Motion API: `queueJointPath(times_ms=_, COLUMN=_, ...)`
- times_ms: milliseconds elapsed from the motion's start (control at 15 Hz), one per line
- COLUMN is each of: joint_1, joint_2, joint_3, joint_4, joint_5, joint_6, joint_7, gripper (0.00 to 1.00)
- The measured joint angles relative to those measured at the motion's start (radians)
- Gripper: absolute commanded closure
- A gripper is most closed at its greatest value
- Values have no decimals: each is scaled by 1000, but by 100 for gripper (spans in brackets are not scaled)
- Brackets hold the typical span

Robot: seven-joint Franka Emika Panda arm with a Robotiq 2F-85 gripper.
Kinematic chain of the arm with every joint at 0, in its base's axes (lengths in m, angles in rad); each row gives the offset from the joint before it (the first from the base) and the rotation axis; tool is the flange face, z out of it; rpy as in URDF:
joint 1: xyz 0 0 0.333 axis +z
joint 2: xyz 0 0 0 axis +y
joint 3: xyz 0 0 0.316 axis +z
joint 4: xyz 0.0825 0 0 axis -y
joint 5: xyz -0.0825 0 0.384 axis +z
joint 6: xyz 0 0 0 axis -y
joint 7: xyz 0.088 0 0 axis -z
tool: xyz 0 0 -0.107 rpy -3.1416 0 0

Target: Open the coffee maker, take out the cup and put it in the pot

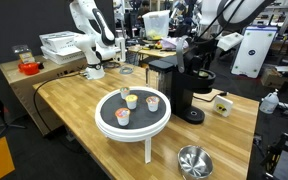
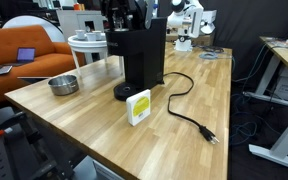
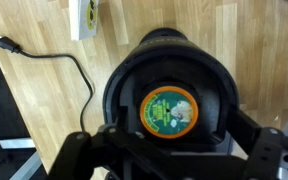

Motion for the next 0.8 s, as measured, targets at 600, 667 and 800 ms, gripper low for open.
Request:
queueJointPath(times_ms=600, joint_1=-2, joint_2=-5, joint_3=-3, joint_4=5, joint_5=49, joint_6=-7, joint_7=0, gripper=94)
queueJointPath(times_ms=667, joint_1=-1, joint_2=-6, joint_3=-2, joint_4=5, joint_5=55, joint_6=-7, joint_7=0, gripper=98)
queueJointPath(times_ms=800, joint_1=1, joint_2=-7, joint_3=0, joint_4=5, joint_5=69, joint_6=-7, joint_7=0, gripper=100)
